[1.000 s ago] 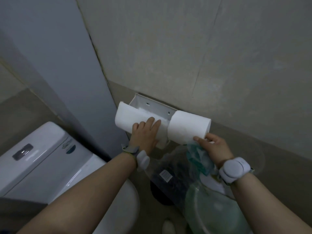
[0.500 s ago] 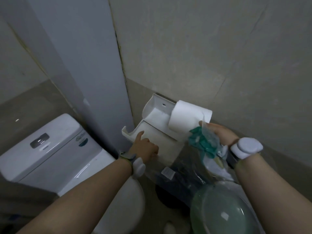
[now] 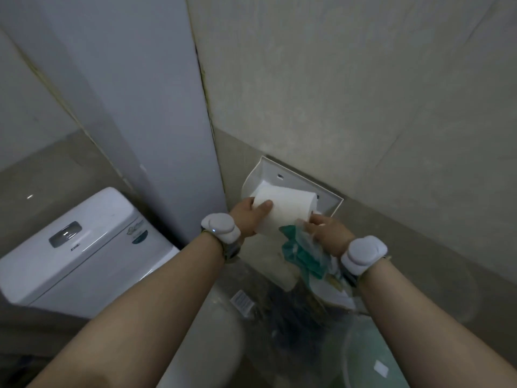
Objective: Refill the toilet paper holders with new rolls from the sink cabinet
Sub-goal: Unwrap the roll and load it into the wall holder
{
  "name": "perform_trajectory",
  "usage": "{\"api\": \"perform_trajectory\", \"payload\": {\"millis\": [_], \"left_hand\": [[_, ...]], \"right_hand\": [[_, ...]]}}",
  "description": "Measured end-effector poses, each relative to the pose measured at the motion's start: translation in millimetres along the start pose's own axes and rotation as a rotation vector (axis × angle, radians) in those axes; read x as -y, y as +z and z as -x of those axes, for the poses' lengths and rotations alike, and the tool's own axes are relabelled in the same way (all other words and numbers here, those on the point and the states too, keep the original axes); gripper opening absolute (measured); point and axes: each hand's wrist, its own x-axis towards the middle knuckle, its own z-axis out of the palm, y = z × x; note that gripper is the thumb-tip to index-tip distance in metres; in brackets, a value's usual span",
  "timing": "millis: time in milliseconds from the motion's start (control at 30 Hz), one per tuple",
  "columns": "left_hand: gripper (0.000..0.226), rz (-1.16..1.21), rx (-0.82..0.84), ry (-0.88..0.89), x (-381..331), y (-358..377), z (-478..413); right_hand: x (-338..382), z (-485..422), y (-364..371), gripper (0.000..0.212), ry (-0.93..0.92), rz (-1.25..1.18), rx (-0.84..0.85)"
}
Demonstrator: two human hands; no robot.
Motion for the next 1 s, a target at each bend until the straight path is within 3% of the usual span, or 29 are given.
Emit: {"api": "perform_trajectory", "payload": {"millis": [100, 167, 300, 367, 467, 533, 667, 733, 833, 1000], "left_hand": [[0.038, 0.039, -0.007, 0.023, 1.6, 0.7, -16.0], [0.049, -0.052, -0.016, 0.057, 3.3, -0.3, -31.2], [0.074, -0.166, -0.065, 0.086, 8.1, -3.0, -53.2], [0.083, -0.191, -0.05, 0.089, 11.6, 0.2, -70.7], [0.063, -0.25, -0.066, 0.121, 14.2, 2.0, -88.3], [0.051, -0.297, -0.059, 0.155, 16.2, 3.8, -97.8], [0.047, -0.355, -0.101, 0.186, 13.9, 7.3, -101.0], [0.048, -0.386, -0.137, 0.211, 7.7, 10.8, -94.4], [0.063, -0.41, -0.189, 0.301, -1.4, 13.6, -76.2], [0.074, -0.752, -0.182, 0.454, 23.4, 10.5, -30.7]], "right_hand": [[-2.0, 2.0, -3.5, 0.046, -0.006, 0.093, -0.055], [-3.8, 4.4, -10.3, 0.063, -0.026, 0.342, -0.13], [-4.3, 12.3, -17.8, 0.045, -0.098, 0.709, -0.237], [-11.3, 10.6, -24.3, 0.049, -0.08, 0.788, -0.268], [-24.4, 9.6, -29.1, 0.06, -0.04, 0.852, -0.24], [-38.2, 7.7, -29.0, 0.057, -0.02, 0.895, -0.182], [-61.1, 5.9, -16.7, 0.024, -0.003, 0.971, -0.234], [-68.8, 5.7, -10.4, 0.018, 0.015, 0.961, -0.243], [-76.4, 12.2, -1.8, 0.025, -0.009, 0.92, -0.24], [-86.4, 22.6, 17.0, 0.038, 0.004, 0.939, -0.158]]}}
